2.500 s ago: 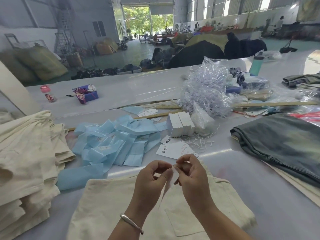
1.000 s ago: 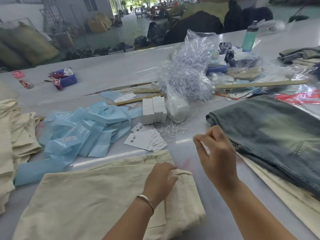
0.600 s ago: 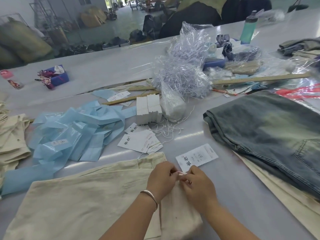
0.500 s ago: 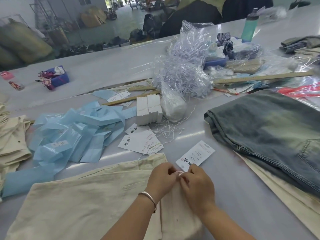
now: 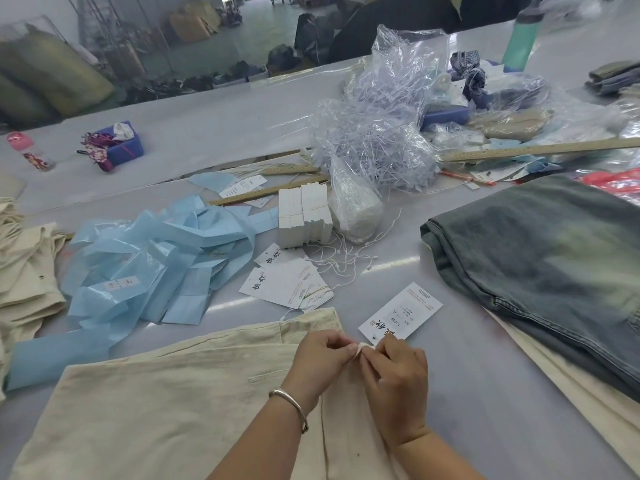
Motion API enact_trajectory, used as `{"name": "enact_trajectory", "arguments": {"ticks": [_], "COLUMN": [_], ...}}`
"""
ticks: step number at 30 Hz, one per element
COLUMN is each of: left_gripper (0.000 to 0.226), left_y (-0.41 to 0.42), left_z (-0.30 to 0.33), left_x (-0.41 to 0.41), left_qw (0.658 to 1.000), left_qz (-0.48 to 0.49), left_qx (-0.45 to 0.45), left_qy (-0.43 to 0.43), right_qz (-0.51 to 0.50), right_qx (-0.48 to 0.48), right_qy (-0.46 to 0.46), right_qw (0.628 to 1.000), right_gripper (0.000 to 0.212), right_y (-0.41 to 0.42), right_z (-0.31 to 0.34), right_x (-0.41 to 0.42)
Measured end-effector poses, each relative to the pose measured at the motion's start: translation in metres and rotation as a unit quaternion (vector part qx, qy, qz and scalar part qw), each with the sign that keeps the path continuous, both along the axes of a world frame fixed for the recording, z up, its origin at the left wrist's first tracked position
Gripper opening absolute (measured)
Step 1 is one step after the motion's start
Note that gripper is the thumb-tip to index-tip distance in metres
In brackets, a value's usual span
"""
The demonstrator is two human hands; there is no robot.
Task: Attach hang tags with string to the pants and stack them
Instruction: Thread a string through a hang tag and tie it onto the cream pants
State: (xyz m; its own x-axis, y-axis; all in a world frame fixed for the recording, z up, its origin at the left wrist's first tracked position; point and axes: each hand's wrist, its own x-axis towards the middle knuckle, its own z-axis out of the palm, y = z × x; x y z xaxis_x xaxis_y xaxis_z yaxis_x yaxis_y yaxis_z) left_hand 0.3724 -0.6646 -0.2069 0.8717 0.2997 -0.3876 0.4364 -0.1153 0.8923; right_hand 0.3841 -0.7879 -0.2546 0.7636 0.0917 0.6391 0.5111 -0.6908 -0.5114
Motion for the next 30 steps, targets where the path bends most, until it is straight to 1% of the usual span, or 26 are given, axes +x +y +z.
{"name": "enact_trajectory", "arguments": {"ticks": [2,4,5,6,8,9,10,11,12,13,14,17,19,21,23,24,25,26,27,28,29,30], "left_gripper": [0.026,0.031,0.033,0.033,0.025,0.022,0.020,0.020,0.018,0.015,0.011,0.007,0.010,0.012,0.013,0.013,0.013,0.013,0.014,0.015,0.018,0.019], "left_y": [-0.003,-0.005,-0.006,-0.007,-0.008,-0.008,-0.008,-0.007,-0.007,-0.006,-0.006,-0.008,-0.009,-0.008,-0.007,-0.006,-0.006,-0.006,-0.006,-0.006,-0.007,-0.007], "left_z": [-0.004,-0.007,-0.009,-0.009,-0.009,-0.009,-0.009,-0.009,-0.010,-0.010,-0.010,-0.011,-0.010,-0.010,-0.010,-0.010,-0.008,-0.006,-0.003,0.001,0.005,0.009], "left_x": [0.001,0.003,0.005,0.006,0.008,0.009,0.010,0.011,0.012,0.013,0.014,0.015,0.016,0.017,0.018,0.017,0.016,0.015,0.014,0.013,0.013,0.013], "left_qw": [1.000,0.999,0.998,0.997,0.997,0.997,0.997,0.997,0.996,0.996,0.995,0.994,0.994,0.994,0.995,0.996,0.996,0.997,0.996,0.994,0.992,0.988], "left_qz": [0.016,0.025,0.027,0.030,0.040,0.050,0.062,0.074,0.083,0.088,0.091,0.093,0.092,0.092,0.083,0.075,0.063,0.048,0.032,0.014,-0.004,-0.022], "left_qx": [0.005,0.032,0.051,0.065,0.064,0.050,0.035,0.023,0.015,0.007,-0.005,-0.031,-0.030,-0.024,-0.015,-0.011,-0.005,0.007,0.023,0.043,0.067,0.095], "left_qy": [0.003,0.014,0.019,0.022,0.011,0.001,-0.009,-0.017,-0.025,-0.033,-0.040,-0.048,-0.050,-0.050,-0.049,-0.052,-0.058,-0.067,-0.081,-0.097,-0.112,-0.124], "right_qz": [0.014,0.055,0.080,0.101,0.109,0.090,0.070,0.058,0.059,0.074,0.095,0.137,0.140,0.153,0.177,0.189,0.193,0.192,0.184,0.181,0.190,0.208], "right_qx": [-0.006,0.003,0.021,0.062,0.188,0.223,0.221,0.180,0.119,0.052,-0.012,-0.178,-0.217,-0.231,-0.255,-0.247,-0.210,-0.142,-0.047,0.066,0.174,0.256], "right_qy": [0.004,0.024,0.047,0.082,0.176,0.217,0.248,0.271,0.284,0.298,0.313,0.337,0.332,0.325,0.333,0.343,0.357,0.378,0.410,0.448,0.486,0.517], "right_qw": [1.000,0.998,0.995,0.990,0.960,0.946,0.941,0.944,0.950,0.950,0.945,0.914,0.907,0.904,0.890,0.886,0.889,0.894,0.892,0.873,0.835,0.790], "right_gripper": [0.026,0.017,0.012,0.012,0.032,0.041,0.047,0.045,0.036,0.025,0.021,0.025,0.020,0.013,0.009,0.008,0.005,0.003,0.006,0.010,0.012,0.013], "right_y": [-0.002,-0.006,-0.009,-0.013,-0.024,-0.031,-0.036,-0.041,-0.043,-0.043,-0.042,-0.031,-0.023,-0.017,-0.014,-0.013,-0.014,-0.015,-0.017,-0.019,-0.022,-0.025], "right_z": [-0.001,-0.003,-0.003,-0.003,0.000,0.000,-0.001,-0.001,0.000,0.001,0.003,0.009,0.014,0.016,0.018,0.019,0.020,0.024,0.028,0.033,0.039,0.044], "right_x": [0.000,0.000,0.000,0.001,0.008,0.015,0.023,0.032,0.041,0.050,0.058,0.075,0.081,0.084,0.086,0.086,0.086,0.084,0.083,0.082,0.080,0.079]}}
